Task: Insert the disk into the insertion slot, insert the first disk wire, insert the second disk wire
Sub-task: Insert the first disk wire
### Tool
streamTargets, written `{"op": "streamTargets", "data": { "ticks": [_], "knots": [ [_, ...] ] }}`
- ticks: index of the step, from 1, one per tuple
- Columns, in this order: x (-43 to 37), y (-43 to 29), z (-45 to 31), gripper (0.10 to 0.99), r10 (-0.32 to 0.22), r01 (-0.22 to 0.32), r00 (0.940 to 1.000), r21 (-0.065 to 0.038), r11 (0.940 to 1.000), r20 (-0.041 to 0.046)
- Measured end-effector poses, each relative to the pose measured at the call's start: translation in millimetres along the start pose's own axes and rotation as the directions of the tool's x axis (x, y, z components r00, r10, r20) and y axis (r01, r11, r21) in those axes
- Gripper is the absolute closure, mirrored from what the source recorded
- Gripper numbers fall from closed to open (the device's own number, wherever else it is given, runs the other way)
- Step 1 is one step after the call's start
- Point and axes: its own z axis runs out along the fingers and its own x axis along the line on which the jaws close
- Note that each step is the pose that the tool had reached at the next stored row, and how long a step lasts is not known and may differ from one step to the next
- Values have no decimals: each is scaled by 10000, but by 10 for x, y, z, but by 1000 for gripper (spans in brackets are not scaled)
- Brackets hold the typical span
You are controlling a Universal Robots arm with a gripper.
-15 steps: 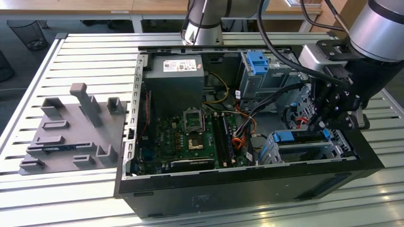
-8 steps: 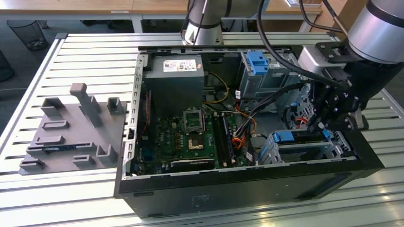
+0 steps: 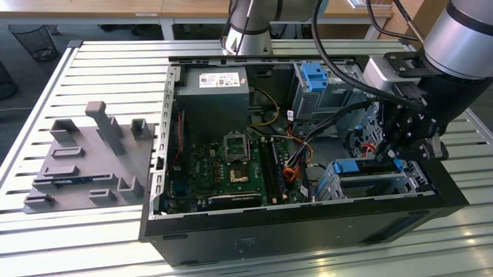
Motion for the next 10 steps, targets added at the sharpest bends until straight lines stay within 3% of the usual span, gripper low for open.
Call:
{"op": "streamTargets", "data": {
  "ticks": [10],
  "knots": [
    [0, 0, 14, 918, 12, -12, 10000, 0, 10000, -2]
  ]
}}
